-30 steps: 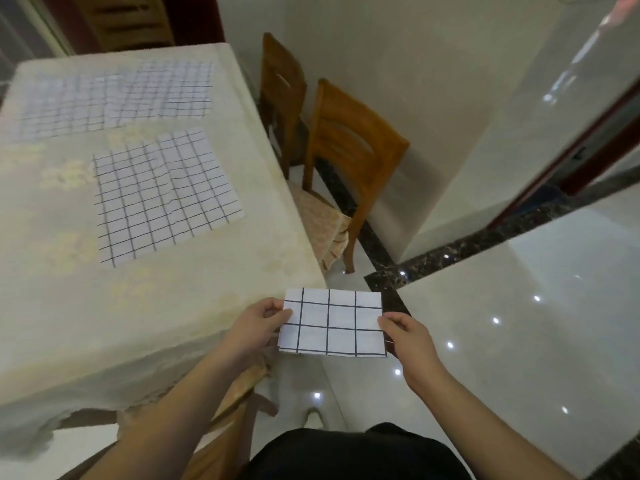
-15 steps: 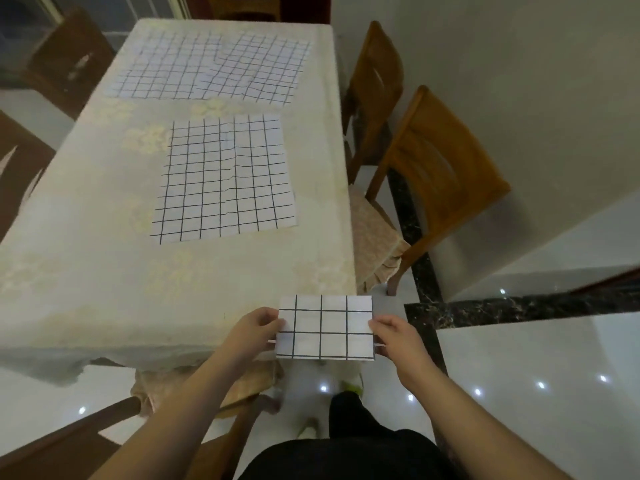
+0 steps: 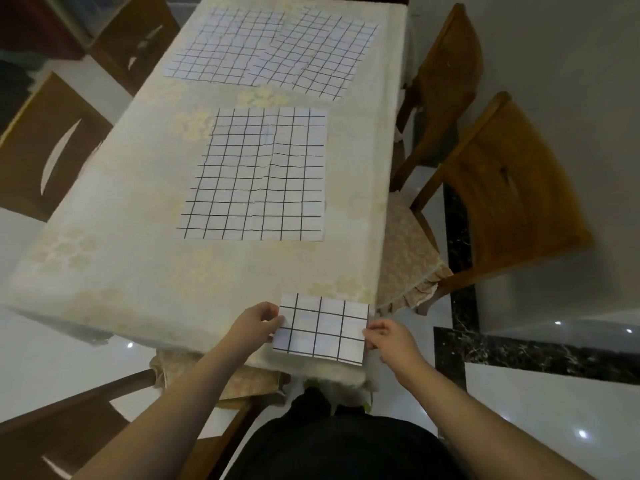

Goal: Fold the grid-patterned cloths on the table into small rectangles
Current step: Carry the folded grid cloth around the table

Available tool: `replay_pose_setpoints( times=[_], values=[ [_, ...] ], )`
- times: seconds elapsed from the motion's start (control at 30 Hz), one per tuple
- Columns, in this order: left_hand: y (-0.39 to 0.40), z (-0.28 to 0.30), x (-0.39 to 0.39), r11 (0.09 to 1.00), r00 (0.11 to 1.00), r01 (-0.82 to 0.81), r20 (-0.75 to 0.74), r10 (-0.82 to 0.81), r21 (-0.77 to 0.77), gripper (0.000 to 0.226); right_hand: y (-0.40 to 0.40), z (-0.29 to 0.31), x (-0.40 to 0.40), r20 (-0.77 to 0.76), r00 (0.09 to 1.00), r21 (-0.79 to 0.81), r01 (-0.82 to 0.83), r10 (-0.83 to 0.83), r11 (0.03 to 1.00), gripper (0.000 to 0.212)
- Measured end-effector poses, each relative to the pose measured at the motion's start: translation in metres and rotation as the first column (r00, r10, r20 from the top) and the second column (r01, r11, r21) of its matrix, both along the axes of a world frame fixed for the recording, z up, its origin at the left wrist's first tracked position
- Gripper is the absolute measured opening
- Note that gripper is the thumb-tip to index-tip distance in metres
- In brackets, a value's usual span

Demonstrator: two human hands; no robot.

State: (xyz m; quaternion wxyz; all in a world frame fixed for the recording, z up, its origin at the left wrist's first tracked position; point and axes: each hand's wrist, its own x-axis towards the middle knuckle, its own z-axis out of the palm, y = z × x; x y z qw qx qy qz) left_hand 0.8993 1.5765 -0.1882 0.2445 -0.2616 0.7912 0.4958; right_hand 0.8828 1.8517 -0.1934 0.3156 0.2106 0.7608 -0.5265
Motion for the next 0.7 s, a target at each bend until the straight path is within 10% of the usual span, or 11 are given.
replay_pose_setpoints(
  times=[0.5, 0.7],
  values=[
    [-0.026, -0.024, -0.03, 0.811, 0.901, 0.336, -0.088, -0.426, -0.478, 0.016, -0.016, -0.01, -0.017, -0.121, 0.951, 0.48, -0.195, 0.285, 0.855, 0.022],
    [-0.002, -0.044, -0.016, 0.606, 0.579, 0.382, -0.33, -0.745, -0.698, 0.045, -0.038, -0.018, -0.014, -0.391, 0.712, 0.648, -0.237, 0.583, 0.724, 0.017]
  ],
)
